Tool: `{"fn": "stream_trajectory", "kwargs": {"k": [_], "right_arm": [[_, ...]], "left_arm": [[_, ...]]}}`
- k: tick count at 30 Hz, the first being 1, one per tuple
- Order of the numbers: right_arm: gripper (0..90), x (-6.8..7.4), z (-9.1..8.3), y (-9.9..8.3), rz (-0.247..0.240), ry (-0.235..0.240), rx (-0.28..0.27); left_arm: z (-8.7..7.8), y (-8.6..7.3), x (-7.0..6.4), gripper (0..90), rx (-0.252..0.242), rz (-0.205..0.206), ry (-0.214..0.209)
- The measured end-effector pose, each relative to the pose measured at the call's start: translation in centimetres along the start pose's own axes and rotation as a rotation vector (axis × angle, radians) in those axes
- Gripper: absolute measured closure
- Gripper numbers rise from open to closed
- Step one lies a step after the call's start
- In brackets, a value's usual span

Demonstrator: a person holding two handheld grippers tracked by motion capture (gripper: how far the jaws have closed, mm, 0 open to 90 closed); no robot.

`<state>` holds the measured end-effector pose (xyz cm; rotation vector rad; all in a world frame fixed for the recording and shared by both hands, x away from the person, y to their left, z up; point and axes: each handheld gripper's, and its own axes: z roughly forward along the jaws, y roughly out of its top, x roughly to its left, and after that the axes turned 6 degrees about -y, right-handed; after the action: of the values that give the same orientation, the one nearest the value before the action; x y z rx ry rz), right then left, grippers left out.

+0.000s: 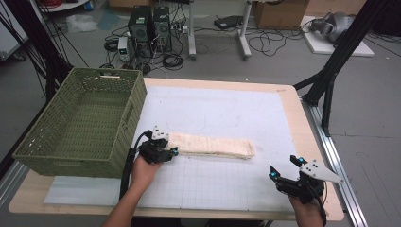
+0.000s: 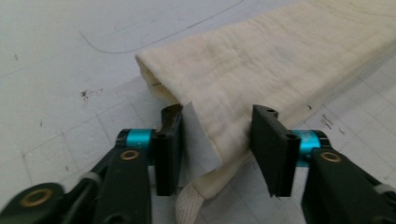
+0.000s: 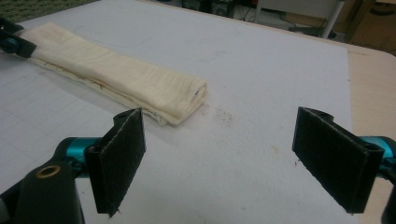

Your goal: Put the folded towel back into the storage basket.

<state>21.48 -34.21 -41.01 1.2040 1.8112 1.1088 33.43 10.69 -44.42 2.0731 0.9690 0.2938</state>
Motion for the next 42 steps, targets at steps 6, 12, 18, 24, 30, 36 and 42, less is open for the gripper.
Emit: {"fn": "stream_trajectory", "kwargs": {"k": [6,12,18,24,30,36,42], "right_arm": [[15.8,0.0,0.1,0.0,0.0,0.002,0.004],[15.8,0.0,0.1,0.0,0.004,0.003,0.008],[15.8,0.0,0.3,0.0,0.007,0.004,0.004],[15.7,0.4,1.1,0.5,0.021,0.015,0.003],[15.8,1.4,2.7,1.3,-0.012,0.038,0.027],[19.1,1.7,5.1,1.7,-0.009,0.036,0.091],[22.1,2.0,8.2,2.1,-0.003,0.042,0.148]], "left_arm": [[0.0,-0.1,0.0,79.2,-0.005,0.019,-0.009],[0.0,-0.1,0.0,80.7,-0.016,0.012,-0.008],[-0.9,0.1,0.0,80.7,-0.071,-0.012,-0.037],[-1.7,-0.3,0.0,80.5,-0.134,-0.036,-0.066],[-1.5,-1.4,-0.2,80.5,-0.153,-0.04,-0.077],[-1.8,-1.6,-0.2,80.5,-0.174,-0.036,-0.088],[-2.1,-1.5,-0.2,79.7,-0.196,-0.038,-0.097]]}}
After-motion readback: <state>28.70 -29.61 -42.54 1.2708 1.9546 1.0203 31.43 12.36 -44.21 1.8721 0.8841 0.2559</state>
